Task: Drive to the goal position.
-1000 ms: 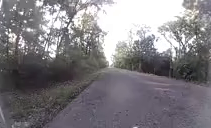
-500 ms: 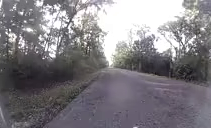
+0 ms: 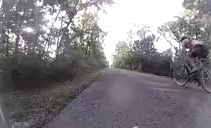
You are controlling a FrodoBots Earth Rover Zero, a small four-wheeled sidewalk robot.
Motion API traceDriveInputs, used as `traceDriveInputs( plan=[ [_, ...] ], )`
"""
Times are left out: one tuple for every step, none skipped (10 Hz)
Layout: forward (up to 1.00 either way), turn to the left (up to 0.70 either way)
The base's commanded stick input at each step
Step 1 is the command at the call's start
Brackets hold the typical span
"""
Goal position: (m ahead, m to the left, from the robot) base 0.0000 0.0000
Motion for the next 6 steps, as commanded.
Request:
traceDriveInputs(
  plan=[
    [0.05, 0.0],
    [0.05, 0.0],
    [0.05, 0.0],
    [0.05, 0.0],
    [0.05, 0.0],
    [0.05, 0.0]
  ],
)
